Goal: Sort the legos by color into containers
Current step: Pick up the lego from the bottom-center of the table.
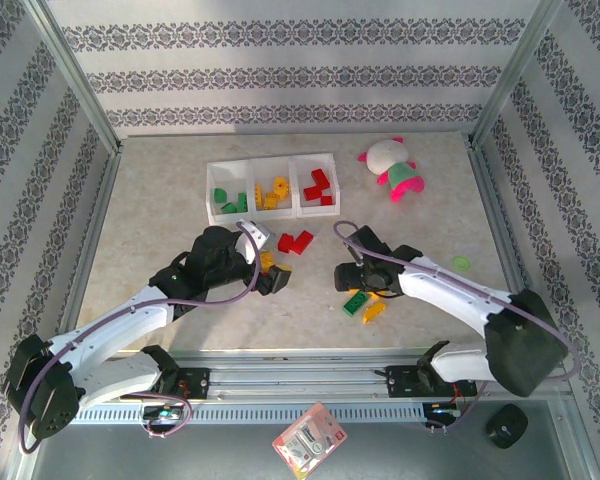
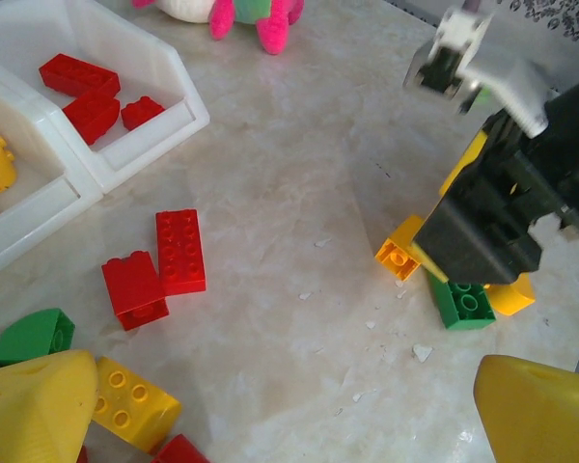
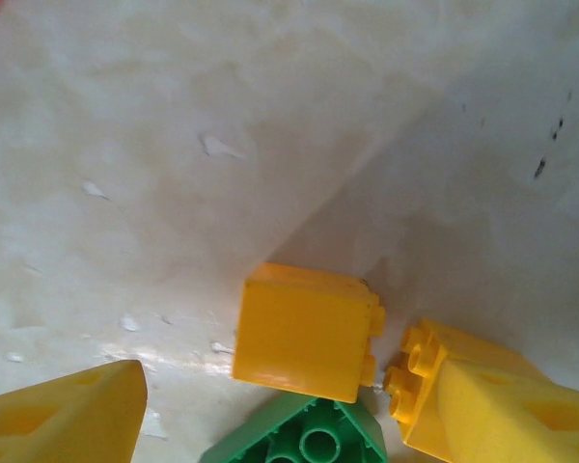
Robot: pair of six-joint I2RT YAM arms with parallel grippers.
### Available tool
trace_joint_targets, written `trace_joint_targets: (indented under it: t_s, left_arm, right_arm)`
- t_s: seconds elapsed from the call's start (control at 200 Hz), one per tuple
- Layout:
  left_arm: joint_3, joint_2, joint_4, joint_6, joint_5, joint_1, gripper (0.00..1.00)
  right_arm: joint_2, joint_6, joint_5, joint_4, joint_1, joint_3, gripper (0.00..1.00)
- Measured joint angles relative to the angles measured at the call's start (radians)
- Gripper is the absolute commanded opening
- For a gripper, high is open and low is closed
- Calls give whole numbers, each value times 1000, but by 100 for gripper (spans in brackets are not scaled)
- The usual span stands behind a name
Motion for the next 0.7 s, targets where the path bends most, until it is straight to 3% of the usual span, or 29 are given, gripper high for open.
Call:
trace_joint_targets:
  t_s: [0.7]
  left_arm:
    - [-16,-17,23,0,-1,0,99]
  right_arm:
    - [182,31,9,1,39,78,61]
